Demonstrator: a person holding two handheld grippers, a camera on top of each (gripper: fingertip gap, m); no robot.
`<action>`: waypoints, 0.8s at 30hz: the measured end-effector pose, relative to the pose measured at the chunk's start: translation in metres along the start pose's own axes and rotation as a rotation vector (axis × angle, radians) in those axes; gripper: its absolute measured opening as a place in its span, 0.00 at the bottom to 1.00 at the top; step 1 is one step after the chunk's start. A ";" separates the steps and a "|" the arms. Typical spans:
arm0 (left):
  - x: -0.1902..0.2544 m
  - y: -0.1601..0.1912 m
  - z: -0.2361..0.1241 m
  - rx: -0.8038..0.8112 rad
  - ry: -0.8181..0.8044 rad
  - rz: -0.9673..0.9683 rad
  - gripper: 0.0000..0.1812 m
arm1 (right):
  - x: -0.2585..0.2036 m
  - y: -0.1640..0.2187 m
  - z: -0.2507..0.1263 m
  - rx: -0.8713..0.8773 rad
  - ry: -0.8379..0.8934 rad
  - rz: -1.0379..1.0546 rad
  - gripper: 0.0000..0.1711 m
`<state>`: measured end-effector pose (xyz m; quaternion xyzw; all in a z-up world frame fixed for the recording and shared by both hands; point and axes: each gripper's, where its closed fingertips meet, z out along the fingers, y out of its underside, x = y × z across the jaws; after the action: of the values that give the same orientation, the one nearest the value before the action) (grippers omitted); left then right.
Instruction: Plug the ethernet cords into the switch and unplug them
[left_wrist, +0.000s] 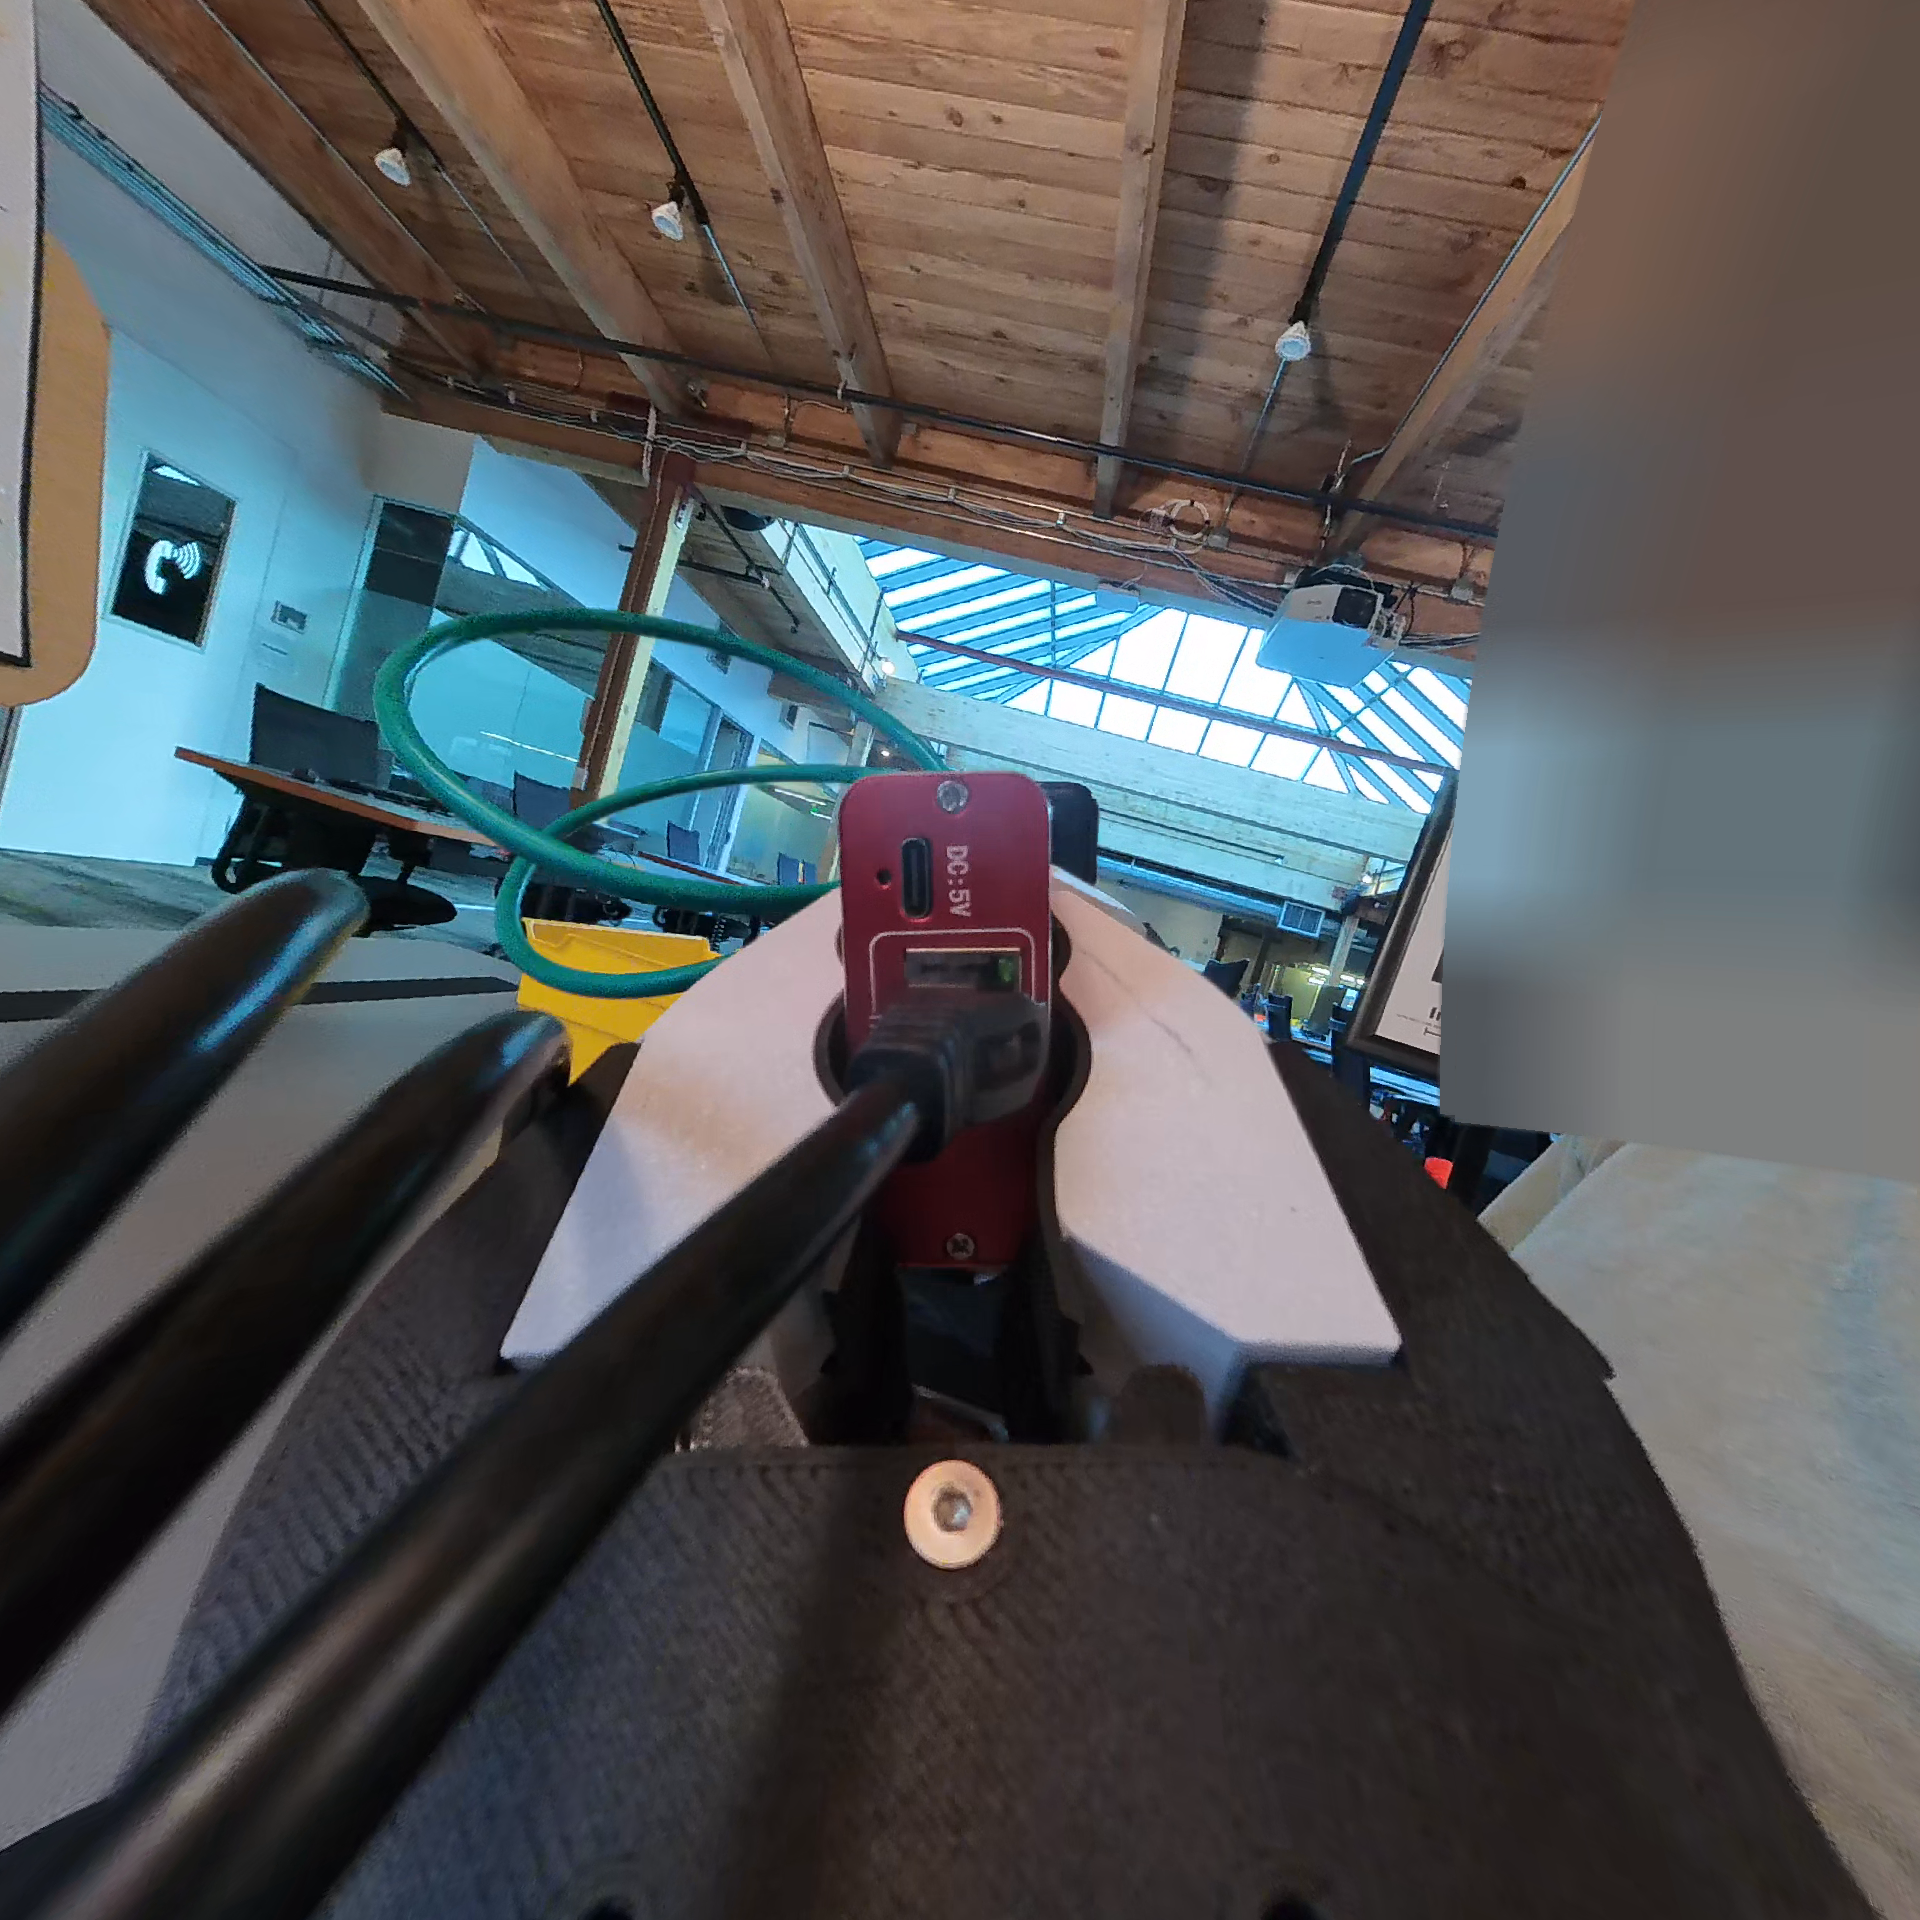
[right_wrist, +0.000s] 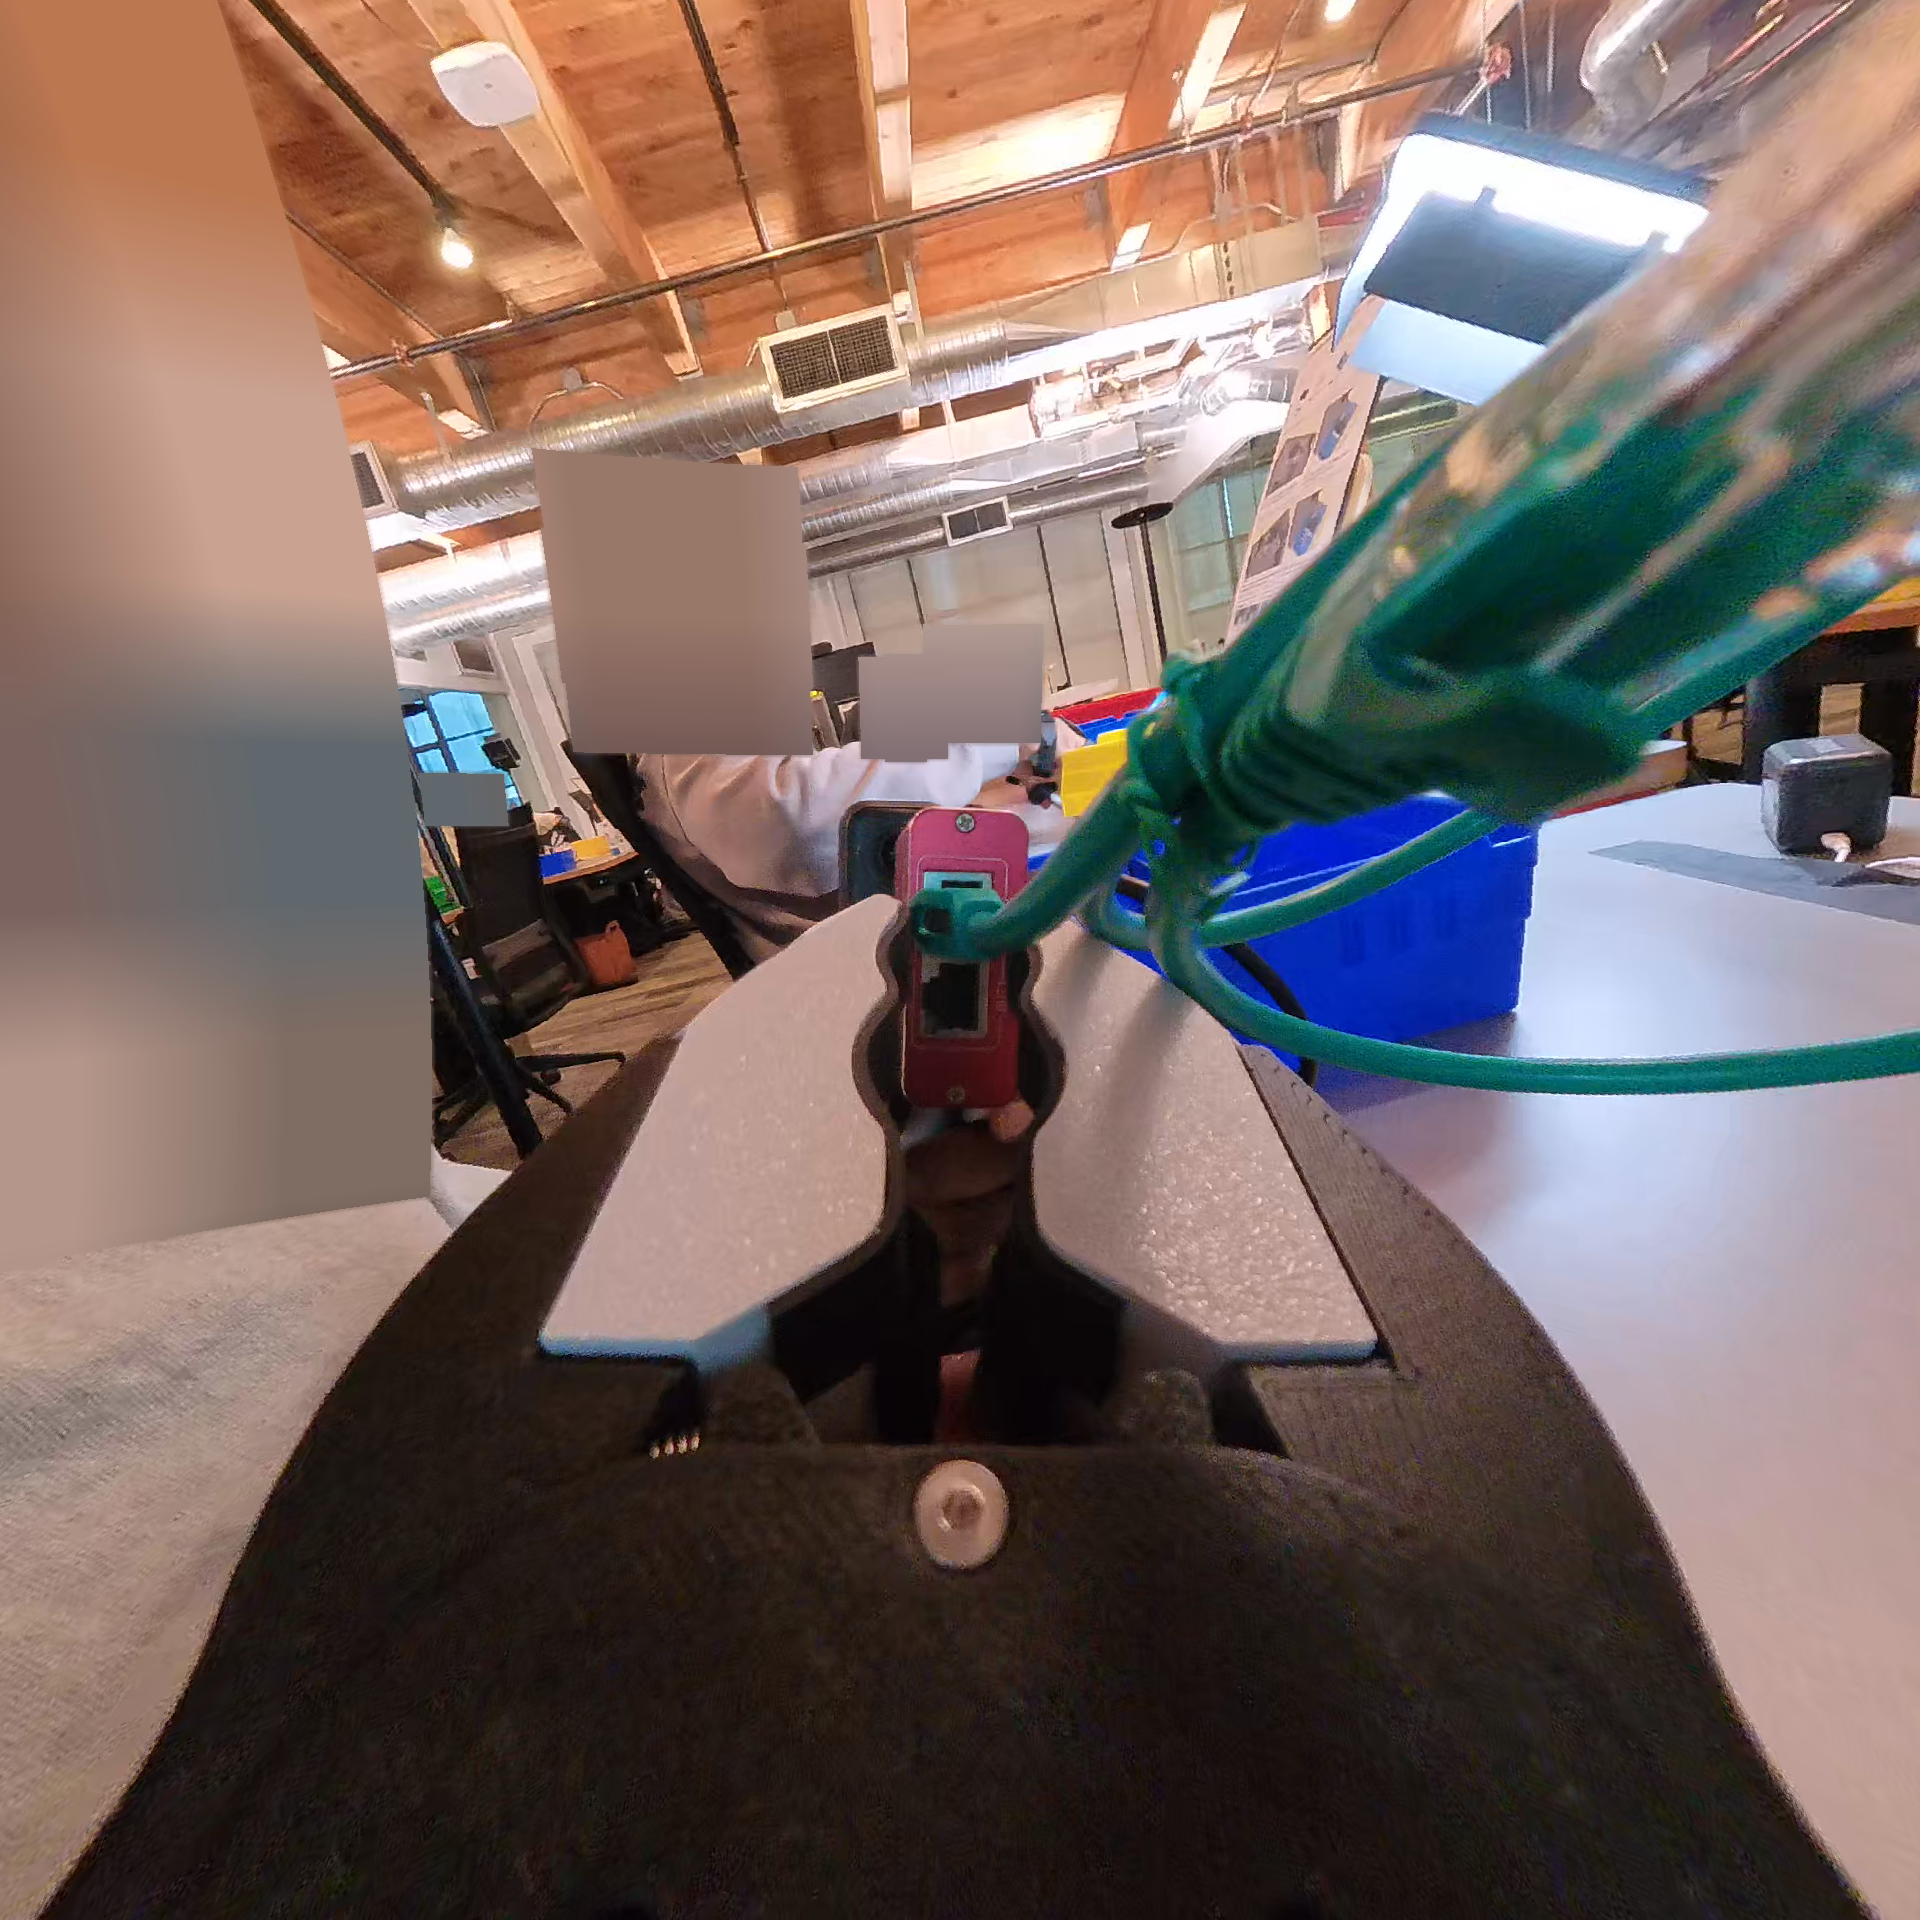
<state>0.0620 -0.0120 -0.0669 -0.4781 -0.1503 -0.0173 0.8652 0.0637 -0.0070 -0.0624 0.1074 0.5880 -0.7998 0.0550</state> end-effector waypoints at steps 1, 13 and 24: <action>0.000 0.001 0.000 -0.004 -0.003 0.005 0.16 | 0.000 0.000 -0.001 -0.003 0.003 0.000 0.10; -0.002 0.012 0.005 -0.066 -0.073 0.136 0.16 | 0.006 0.002 -0.009 -0.077 0.169 -0.340 0.11; 0.010 0.007 0.008 -0.036 0.005 0.079 0.17 | -0.008 -0.008 -0.009 -0.047 0.279 -0.615 0.11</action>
<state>0.0707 -0.0010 -0.0658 -0.4990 -0.1291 0.0129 0.8568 0.0707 0.0034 -0.0557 0.0320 0.6132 -0.7427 -0.2673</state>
